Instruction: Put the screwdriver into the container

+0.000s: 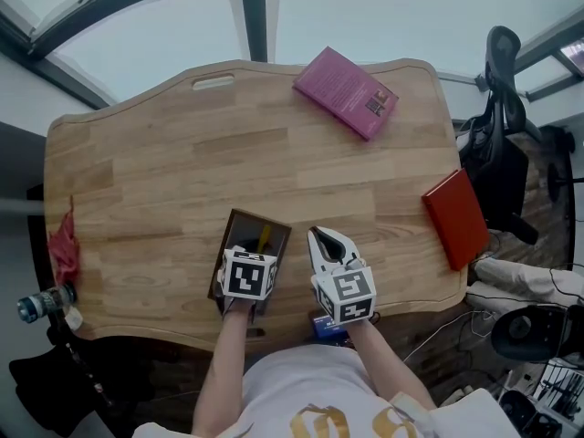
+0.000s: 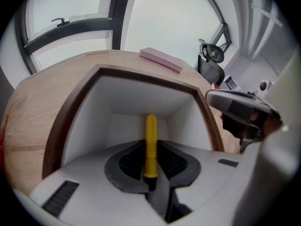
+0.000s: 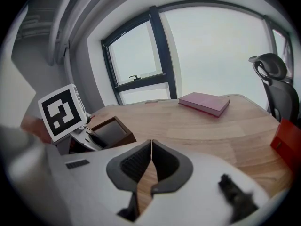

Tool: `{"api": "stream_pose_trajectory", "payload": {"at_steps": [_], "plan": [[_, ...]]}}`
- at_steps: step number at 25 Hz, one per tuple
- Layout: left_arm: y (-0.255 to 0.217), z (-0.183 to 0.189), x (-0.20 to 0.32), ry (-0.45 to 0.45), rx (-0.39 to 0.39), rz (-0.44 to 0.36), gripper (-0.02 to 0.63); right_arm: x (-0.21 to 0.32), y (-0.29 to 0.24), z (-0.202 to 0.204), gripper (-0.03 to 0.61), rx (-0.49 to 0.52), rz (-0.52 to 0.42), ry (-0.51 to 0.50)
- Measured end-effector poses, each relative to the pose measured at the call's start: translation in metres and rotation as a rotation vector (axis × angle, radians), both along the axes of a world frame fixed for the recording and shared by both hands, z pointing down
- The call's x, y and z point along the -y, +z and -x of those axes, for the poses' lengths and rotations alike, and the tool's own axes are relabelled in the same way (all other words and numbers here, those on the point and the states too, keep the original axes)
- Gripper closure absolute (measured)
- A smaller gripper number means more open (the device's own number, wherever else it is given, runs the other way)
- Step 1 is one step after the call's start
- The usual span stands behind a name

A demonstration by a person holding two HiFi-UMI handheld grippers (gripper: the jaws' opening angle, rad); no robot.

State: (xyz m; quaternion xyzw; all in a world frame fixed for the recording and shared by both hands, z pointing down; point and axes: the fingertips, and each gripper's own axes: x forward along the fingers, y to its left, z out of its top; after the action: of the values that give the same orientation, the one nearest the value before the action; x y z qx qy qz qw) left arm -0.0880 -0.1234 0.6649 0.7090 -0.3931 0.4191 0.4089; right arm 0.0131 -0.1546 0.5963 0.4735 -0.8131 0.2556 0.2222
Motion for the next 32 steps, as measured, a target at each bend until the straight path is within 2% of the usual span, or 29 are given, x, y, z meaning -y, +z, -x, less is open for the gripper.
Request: {"api": "stream_pose_trajectory", "payload": {"at_steps": [32], "plan": [[0.0016,-0.0021,-0.0005,-0.009,0.0,-0.002,0.525,-0.0014,0.0005,-0.0045,0.546,0.007,-0.001,0.009]]}}
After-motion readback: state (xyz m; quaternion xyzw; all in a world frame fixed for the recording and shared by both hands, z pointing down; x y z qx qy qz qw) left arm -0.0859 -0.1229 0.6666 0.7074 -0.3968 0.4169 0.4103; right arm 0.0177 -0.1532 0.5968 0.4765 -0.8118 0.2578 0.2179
